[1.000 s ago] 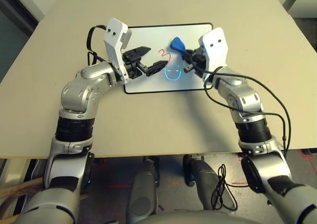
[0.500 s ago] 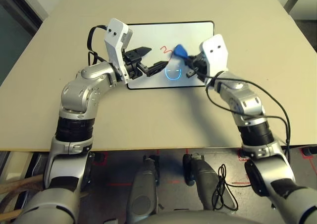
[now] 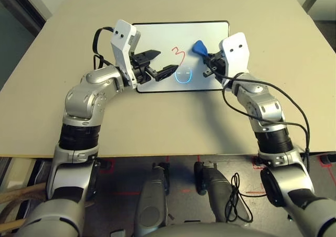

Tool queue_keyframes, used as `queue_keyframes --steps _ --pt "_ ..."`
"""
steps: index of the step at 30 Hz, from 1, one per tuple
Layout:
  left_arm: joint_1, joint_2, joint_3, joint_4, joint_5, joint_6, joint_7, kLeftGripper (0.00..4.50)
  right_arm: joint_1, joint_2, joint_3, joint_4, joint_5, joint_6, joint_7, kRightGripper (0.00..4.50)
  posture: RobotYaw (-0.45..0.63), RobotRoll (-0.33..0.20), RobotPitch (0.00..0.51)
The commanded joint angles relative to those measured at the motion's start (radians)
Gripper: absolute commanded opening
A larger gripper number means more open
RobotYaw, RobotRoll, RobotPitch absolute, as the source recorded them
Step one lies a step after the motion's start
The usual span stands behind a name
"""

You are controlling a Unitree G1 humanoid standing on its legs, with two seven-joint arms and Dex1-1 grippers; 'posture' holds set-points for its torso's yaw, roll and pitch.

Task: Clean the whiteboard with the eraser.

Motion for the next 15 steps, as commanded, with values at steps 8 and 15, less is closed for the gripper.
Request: queue_keyframes --steps 8,15 --pt "0.013 0.005 -0.003 -0.012 -0.009 0.009 -0.001 4.5 -0.015 -0.007 -0.011 0.048 -0.012 0.07 0.006 0.2 0.05 0.0 0.313" --pt "0.017 0.001 -0.004 -0.02 -0.012 0.013 0.0 4.5 -0.151 0.013 -0.026 0.09 0.005 0.053 0.016 0.2 0.05 0.0 0.32"
